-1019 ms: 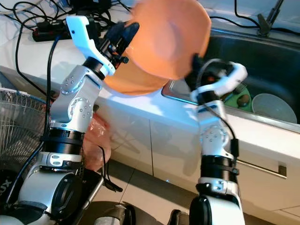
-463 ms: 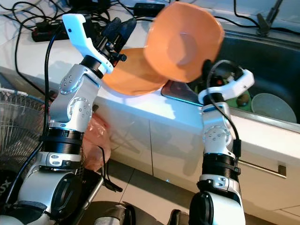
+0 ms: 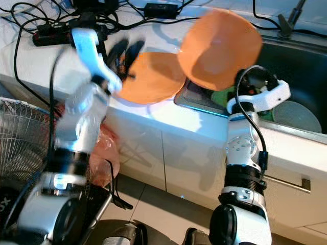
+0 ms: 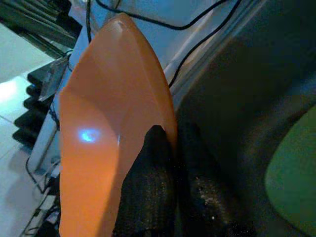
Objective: Kitchen organization
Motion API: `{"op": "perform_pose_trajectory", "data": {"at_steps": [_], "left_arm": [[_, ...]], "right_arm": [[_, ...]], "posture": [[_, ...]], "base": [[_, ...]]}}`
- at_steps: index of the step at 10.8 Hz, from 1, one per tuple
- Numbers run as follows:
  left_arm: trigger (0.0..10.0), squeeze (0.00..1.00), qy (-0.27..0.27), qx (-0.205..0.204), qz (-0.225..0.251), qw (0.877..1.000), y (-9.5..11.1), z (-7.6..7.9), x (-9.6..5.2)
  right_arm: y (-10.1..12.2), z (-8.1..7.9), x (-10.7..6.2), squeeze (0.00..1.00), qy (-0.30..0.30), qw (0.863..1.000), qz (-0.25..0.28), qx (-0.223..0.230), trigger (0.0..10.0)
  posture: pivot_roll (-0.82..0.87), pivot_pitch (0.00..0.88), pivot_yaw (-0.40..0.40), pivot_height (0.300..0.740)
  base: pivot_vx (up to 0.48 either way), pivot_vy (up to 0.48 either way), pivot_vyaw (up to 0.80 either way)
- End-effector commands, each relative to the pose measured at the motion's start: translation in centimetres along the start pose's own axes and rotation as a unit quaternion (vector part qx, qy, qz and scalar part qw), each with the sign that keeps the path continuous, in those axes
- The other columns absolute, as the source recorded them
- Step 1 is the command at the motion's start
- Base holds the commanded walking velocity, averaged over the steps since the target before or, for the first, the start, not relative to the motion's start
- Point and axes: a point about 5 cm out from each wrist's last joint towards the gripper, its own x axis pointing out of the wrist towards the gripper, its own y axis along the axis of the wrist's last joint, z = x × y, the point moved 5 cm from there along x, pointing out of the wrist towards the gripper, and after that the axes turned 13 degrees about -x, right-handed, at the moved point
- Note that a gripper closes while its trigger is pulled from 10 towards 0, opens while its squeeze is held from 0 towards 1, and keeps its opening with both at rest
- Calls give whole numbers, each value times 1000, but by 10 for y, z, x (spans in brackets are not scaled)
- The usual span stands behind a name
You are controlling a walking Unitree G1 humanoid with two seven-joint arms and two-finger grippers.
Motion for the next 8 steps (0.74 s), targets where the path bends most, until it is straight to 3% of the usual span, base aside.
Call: {"op": "perform_pose_trajectory", "data": {"at_steps": [1, 4, 6, 7, 8], "left_arm": [[10000, 0, 11, 19, -17, 1000, -12, -5, -6], [10000, 0, 18, 20, -33, 999, -29, -6, -17], [10000, 0, 20, 27, -40, 999, -35, -6, -21], [10000, 0, 21, 30, -42, 998, -37, -6, -22], [10000, 0, 21, 30, -42, 998, -37, -6, -23]], "right_arm": [[17, -5, 6, 0, -1, 999, 35, -13, 0], [38, 12, 10, 0, -52, 996, 69, -31, 0], [48, 27, 10, 0, -92, 985, 80, -125, 0], [48, 26, 10, 0, -88, 976, 78, -182, 4078], [47, 27, 10, 0, -92, 972, 77, -200, 10000]], "posture": [[18, 135, 48, 740], [19, 133, 44, 740], [17, 129, 44, 740], [19, 128, 44, 740], [18, 128, 45, 740]], "base": [[0, 0, 0], [0, 0, 0], [0, 0, 0], [0, 0, 0], [0, 0, 0]]}}
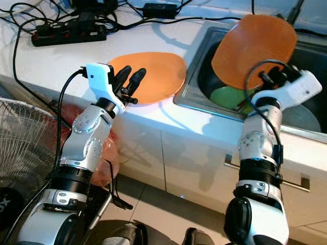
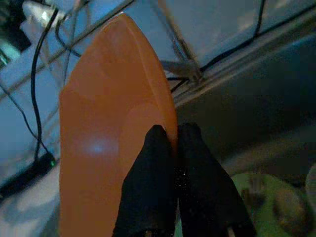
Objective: Kitchen organization
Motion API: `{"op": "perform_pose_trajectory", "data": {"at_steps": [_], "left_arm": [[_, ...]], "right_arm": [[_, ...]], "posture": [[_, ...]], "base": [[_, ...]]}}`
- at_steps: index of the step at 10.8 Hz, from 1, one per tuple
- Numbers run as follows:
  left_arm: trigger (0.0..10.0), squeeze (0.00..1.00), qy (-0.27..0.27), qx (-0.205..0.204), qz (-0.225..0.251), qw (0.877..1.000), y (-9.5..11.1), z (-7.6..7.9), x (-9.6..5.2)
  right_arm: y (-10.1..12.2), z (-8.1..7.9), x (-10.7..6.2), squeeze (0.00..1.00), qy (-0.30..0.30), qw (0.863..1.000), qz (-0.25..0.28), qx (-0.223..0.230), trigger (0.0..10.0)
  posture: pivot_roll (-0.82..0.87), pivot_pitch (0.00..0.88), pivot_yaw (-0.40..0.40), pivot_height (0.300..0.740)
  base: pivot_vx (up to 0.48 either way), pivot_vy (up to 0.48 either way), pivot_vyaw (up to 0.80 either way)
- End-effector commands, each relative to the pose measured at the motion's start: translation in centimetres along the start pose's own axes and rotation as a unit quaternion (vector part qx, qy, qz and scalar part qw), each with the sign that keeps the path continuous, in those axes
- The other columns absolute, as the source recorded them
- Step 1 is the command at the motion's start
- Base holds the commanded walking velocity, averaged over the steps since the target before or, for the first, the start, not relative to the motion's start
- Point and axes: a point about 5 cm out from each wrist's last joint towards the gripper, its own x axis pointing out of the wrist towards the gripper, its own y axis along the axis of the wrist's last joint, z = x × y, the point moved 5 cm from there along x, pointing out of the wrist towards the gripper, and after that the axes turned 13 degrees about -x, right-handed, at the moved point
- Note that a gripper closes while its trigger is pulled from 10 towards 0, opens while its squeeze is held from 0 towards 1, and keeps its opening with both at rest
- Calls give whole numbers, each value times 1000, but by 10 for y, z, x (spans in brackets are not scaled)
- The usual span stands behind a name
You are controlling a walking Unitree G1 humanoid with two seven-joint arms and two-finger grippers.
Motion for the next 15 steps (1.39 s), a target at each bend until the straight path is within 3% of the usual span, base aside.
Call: {"op": "perform_pose_trajectory", "data": {"at_steps": [1, 2, 3, 4, 6, 11, 12, 14, 15], "left_arm": [[10000, 0, 2, 11, 1, 1000, 0, 0, -3], [10000, 0, 1, 12, 2, 1000, 0, 1, -3], [10000, 0, 1, 12, 2, 1000, 0, 1, -2], [10000, 0, -1, 14, 3, 1000, 0, 3, -2], [10000, 0, 1, 15, 2, 1000, 0, 2, -3], [10000, 0, 1, 22, 0, 1000, 0, 0, -5], [10000, 0, 0, 22, -1, 1000, 0, 1, -5], [10000, 0, -1, 22, 2, 1000, 2, 2, -5], [10000, 0, -1, 22, 2, 1000, 2, 2, -5]], "right_arm": [[6, -5, 0, 0, 12, 999, 18, -34, 10000], [6, -11, 0, 0, 29, 994, 26, -98, 10000], [5, -13, 0, 0, 36, 990, 29, -131, 10000], [3, -17, 0, 0, 52, 973, 43, -220, 10000], [0, -20, -1, 0, 58, 956, 52, -283, 10000], [-16, -27, -5, 0, 83, 924, 45, -370, 10000], [-33, -26, -7, 0, 99, 916, 14, -389, 10000], [-43, -25, -10, 0, 108, 909, -3, -403, 10000], [-46, -25, -10, 1000, 112, 909, -8, -401, 10000]], "posture": [[18, 128, 45, 740], [17, 125, 44, 740], [16, 124, 45, 740], [18, 125, 44, 740], [23, 132, 42, 740], [28, 135, 40, 740], [31, 138, 37, 740], [34, 140, 36, 740], [33, 140, 36, 740]], "base": [[0, 0, 0], [0, 0, 0], [0, 0, 0], [0, 0, 0], [0, 0, 0], [0, 0, 0], [0, 0, 0], [0, 0, 0], [0, 0, 0]]}}
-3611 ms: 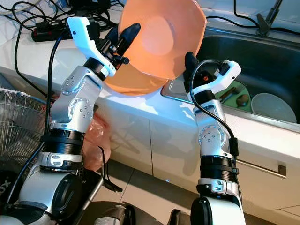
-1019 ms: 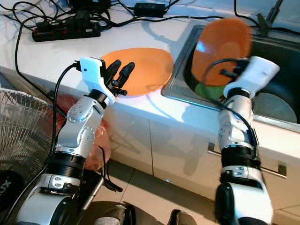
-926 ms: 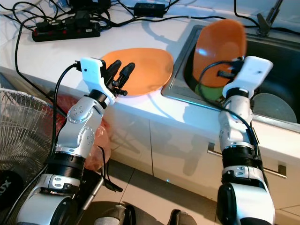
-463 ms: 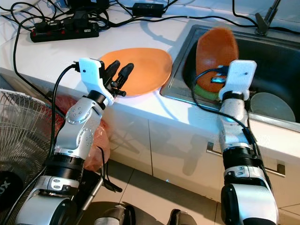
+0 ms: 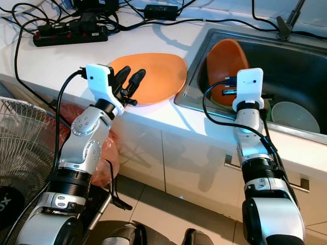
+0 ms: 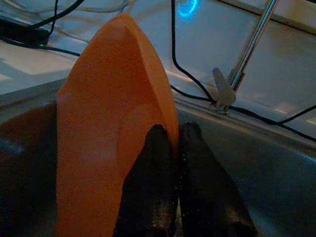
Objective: Kitchen organization
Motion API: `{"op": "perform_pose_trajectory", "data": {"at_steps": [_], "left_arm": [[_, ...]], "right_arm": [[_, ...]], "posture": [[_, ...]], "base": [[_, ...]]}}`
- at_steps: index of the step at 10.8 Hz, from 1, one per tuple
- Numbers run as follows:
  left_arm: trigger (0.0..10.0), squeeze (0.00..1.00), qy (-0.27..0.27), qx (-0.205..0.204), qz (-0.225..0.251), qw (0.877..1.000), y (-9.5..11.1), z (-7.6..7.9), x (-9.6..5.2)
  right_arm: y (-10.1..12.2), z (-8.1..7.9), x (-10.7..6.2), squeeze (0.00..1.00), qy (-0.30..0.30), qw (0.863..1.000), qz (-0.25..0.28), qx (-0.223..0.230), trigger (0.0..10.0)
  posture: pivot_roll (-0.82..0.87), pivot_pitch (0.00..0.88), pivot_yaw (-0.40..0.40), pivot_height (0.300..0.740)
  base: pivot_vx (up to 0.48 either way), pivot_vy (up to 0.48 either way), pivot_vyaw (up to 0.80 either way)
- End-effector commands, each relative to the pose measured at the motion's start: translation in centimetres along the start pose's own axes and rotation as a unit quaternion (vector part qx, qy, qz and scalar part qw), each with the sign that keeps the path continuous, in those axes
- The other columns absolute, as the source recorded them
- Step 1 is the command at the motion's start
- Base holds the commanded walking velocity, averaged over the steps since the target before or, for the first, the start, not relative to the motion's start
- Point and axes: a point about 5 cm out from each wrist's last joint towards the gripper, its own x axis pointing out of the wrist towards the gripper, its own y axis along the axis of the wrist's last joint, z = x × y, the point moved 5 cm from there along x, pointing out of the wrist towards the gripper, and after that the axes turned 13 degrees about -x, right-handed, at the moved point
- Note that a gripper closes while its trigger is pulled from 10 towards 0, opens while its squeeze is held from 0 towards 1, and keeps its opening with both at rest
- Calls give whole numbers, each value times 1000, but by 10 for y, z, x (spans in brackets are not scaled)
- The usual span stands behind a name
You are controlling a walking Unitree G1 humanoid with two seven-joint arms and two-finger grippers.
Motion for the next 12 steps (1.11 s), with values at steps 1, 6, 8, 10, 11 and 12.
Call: {"op": "perform_pose_trajectory", "data": {"at_steps": [1, 6, 8, 10, 11, 12], "left_arm": [[10000, 0, -2, 6, 2, 1000, 3, 1, 0], [10000, 0, -1, 5, 3, 1000, 3, 1, -1], [10000, 0, -3, 6, 4, 1000, 5, 2, 0], [10000, 0, -4, 17, 23, 1000, 20, 1, 2], [10000, 0, -1, 24, 25, 999, 23, -2, 2], [10000, 0, 6, 23, 29, 999, 26, -6, 1]], "right_arm": [[-12, -10, -5, 1000, 17, 1000, -19, -6, 10000], [-13, -16, -6, 0, 31, 999, -21, -9, 10000], [-12, -17, -6, 0, 29, 999, -18, -1, 10000], [8, -13, -2, 0, 24, 996, 14, 80, 10000], [19, -12, 0, 0, 24, 989, 20, 147, 10000], [32, -11, 1, 0, 25, 980, 35, 196, 10000]], "posture": [[33, 139, 35, 740], [34, 141, 34, 740], [35, 137, 36, 740], [34, 131, 38, 740], [34, 129, 39, 740], [31, 126, 40, 740]], "base": [[0, 0, 0], [0, 0, 0], [0, 0, 0], [0, 0, 0], [0, 0, 0], [0, 0, 0]]}}
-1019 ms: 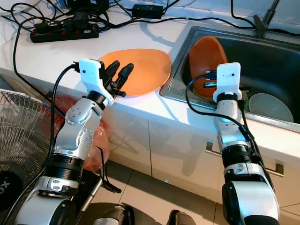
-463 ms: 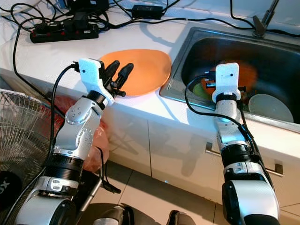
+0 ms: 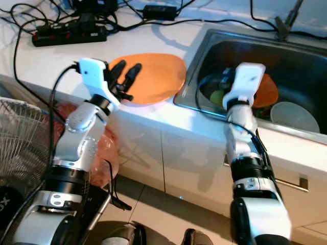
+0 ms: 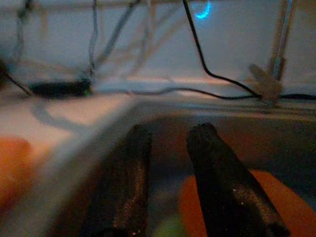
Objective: Kitchen organization
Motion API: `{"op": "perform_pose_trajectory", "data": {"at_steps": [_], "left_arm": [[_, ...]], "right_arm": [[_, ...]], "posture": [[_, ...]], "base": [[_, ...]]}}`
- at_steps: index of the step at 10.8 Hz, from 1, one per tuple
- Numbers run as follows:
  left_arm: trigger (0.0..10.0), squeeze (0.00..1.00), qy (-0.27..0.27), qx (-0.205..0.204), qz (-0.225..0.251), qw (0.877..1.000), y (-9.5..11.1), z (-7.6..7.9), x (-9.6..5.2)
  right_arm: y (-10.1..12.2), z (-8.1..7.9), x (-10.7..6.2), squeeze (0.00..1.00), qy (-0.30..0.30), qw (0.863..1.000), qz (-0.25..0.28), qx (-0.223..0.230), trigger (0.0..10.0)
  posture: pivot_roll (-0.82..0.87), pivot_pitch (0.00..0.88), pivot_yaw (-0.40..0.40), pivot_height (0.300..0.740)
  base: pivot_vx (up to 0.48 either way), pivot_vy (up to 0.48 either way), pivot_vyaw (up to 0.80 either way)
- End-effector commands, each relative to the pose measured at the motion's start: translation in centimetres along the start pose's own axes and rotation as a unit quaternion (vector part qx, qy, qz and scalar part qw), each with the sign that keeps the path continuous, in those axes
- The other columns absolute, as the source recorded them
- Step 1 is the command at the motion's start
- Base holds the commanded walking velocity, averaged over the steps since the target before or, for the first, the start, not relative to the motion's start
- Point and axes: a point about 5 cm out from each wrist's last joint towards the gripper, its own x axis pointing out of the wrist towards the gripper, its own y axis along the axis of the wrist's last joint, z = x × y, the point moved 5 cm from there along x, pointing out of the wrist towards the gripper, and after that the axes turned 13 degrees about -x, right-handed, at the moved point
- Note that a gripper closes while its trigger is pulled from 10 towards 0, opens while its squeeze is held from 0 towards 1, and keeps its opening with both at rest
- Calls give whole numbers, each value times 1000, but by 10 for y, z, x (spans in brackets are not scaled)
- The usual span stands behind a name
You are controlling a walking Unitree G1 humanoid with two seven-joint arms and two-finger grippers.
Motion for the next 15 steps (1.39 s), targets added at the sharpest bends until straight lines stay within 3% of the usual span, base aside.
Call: {"op": "perform_pose_trajectory", "data": {"at_steps": [1, 2, 3, 5, 6, 7, 9, 10, 12, 13, 15], "left_arm": [[10000, 0, 12, 4, 17, 1000, 12, -6, -1], [10000, 0, 28, 4, 22, 999, 17, -14, -5], [10000, 1000, 53, 4, 35, 998, 26, -29, -10], [10000, 1000, 92, 2, 48, 995, 39, -50, -20], [10000, 443, 108, -2, 43, 993, 37, -59, -27], [10000, 0, 120, -15, 37, 992, 36, -64, -32], [10000, 0, 132, -74, 21, 988, 31, -68, -32], [10000, 0, 163, -137, 2, 977, 27, -75, -30], [10000, 0, 173, -196, -31, 965, 26, -73, -24], [10000, 0, 177, -217, -40, 959, 27, -74, -23], [10000, 0, 190, -212, -74, 956, 29, -78, -24]], "right_arm": [[10, 1, 1, 0, 0, 999, 11, 38, 10000], [16, 0, 1, 0, 4, 999, 18, 50, 10000], [15, -3, -3, 0, 13, 998, 18, 52, 10000], [4, -3, -8, 0, 17, 998, -7, 59, 10000], [1, -5, -10, 0, 20, 998, -15, 56, 10000], [1, -4, -10, 0, 21, 998, -16, 56, 10000], [1, -4, -9, 0, 22, 998, -18, 53, 10000], [2, -6, -9, 0, 25, 998, -19, 52, 10000], [2, -7, -9, 0, 28, 998, -21, 50, 10000], [3, -7, -9, 0, 27, 998, -21, 50, 10000], [2, -9, -9, 0, 29, 998, -24, 52, 10000]], "posture": [[25, 124, 42, 740], [26, 124, 42, 740], [26, 124, 41, 740], [45, 145, 33, 740], [45, 150, 30, 740], [47, 152, 28, 740], [50, 153, 24, 740], [50, 153, 24, 740], [48, 153, 27, 740], [50, 152, 30, 740], [51, 150, 33, 740]], "base": [[0, 0, 0], [0, 0, 0], [0, 0, 0], [0, 0, 0], [0, 0, 0], [0, 0, 0], [0, 0, 0], [0, 0, 0], [0, 0, 0], [0, 0, 0], [0, 0, 0]]}}
